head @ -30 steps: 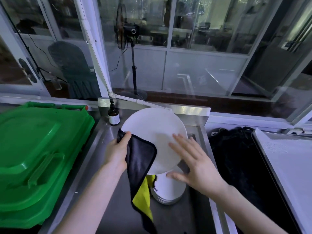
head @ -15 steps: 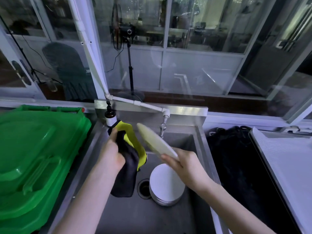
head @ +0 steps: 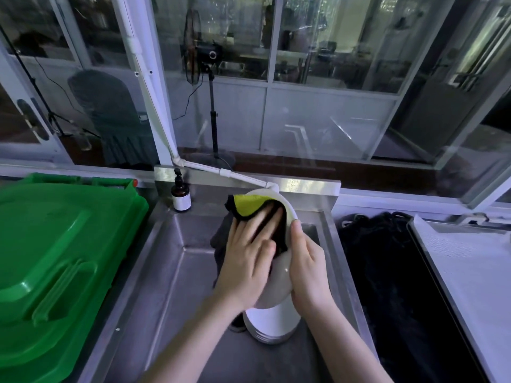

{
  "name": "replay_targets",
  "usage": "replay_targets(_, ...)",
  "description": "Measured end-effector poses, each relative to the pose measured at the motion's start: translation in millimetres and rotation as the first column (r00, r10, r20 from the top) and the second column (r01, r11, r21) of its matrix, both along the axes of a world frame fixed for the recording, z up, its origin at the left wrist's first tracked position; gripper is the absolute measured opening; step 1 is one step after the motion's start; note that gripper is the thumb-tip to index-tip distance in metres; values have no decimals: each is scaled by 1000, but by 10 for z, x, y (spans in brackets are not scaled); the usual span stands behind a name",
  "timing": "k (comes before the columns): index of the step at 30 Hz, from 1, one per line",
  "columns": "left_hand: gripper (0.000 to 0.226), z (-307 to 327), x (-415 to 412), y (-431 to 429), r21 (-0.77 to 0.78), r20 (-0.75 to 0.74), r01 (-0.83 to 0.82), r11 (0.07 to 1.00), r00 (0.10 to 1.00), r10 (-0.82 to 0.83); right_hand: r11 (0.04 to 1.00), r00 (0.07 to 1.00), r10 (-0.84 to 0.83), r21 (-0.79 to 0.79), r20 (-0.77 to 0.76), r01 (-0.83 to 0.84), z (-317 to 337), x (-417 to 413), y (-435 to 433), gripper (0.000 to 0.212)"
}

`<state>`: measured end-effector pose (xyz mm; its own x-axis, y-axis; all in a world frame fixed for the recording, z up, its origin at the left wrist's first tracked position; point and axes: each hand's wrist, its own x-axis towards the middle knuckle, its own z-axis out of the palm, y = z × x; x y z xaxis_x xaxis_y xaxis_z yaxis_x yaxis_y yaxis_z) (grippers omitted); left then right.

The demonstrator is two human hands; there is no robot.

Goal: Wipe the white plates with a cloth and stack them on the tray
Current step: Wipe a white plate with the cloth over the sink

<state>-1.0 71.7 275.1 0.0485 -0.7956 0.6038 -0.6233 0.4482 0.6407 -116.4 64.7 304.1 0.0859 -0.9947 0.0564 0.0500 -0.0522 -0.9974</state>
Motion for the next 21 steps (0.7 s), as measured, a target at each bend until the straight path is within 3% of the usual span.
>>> replay_targets(3,48,97,141,-156,94,-223,17,995,975,4,1000,999,17,-15,-41,-18,-21,14,85,74)
replay_targets(4,48,86,142,-140,105,-211,18,994,977,4,1000,999,1,2,-32,-1,-28,10,81,75)
replay_targets(7,55,-53,10,51,3,105,23,1000,994,-24,995,996,-75,73,52,71,-14,-19,-39,76)
replay_targets(10,56,-86,-32,108,-35,209,81,996,975,-72,997,996,-58,63,72,54,10,-21,-87,78)
replay_targets(12,53,4,37,2,-19,117,37,999,993,-35,999,999,-42,35,28,41,-2,-24,-43,83)
replay_targets(15,51,113,163,-136,124,-161,20,992,987,1,1000,999,-4,16,-40,5,-25,-19,41,75)
replay_targets(16,52,100,160,-123,114,-130,25,993,991,-10,1000,999,-14,23,-39,14,-22,-23,40,72)
replay_targets(19,54,-39,33,6,-28,185,66,997,981,-59,998,999,-49,46,21,48,2,-52,-45,80)
replay_targets(21,53,-74,3,10,-48,245,89,995,967,-75,997,998,-46,56,32,44,35,-63,-73,84)
